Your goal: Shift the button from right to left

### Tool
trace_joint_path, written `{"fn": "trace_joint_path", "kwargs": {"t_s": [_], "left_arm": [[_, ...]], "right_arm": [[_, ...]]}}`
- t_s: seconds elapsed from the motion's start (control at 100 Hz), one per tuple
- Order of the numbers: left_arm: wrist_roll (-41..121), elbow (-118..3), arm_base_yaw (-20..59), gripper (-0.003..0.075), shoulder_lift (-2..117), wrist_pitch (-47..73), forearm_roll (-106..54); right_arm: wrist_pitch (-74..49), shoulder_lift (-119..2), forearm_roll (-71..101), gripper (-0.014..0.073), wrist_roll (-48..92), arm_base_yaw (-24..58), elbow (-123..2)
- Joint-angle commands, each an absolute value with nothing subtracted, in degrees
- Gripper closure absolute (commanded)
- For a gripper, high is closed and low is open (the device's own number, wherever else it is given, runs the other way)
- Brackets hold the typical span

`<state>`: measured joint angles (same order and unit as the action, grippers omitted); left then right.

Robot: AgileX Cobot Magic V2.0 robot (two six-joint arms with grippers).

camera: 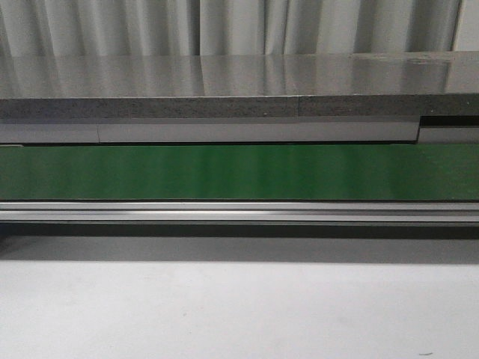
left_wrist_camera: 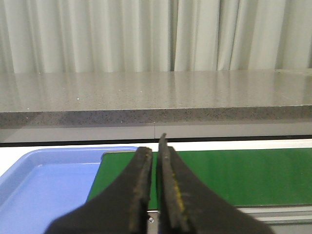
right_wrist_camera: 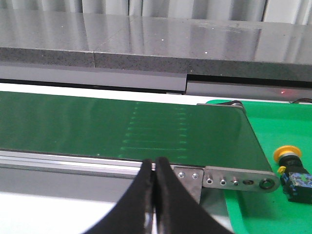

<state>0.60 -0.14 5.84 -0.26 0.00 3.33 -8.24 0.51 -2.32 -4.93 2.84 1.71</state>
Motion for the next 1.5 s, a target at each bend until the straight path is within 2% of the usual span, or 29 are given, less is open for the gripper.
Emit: {"fn": "trace_joint_path", "kwargs": {"t_s": [0.0, 1.06, 1.29, 1.49], "left_arm": [[0.0, 2.3, 5.7, 0.0715, -2.4, -5.1, 2.9], [0.0, 2.3, 5.7, 0.0715, -2.4, -5.1, 2.9], [0.0, 2.3, 5.7, 0.0715, -2.4, -5.1, 2.9], [0.0, 2.3, 5.7, 0.0715, -2.4, -5.1, 2.9]], "right_arm": [[-3.6, 1.4, -2.6, 0.0662, -4.8, 2.9, 1.7], [0.7, 1.4, -4.9, 0.0662, -3.8, 2.9, 0.9], [-8.4, 0.9, -4.7, 0.0662, -3.8, 2.7, -7.5], [-21.4, -5.7, -4.7, 0.0662, -3.8, 2.7, -18.7]]}}
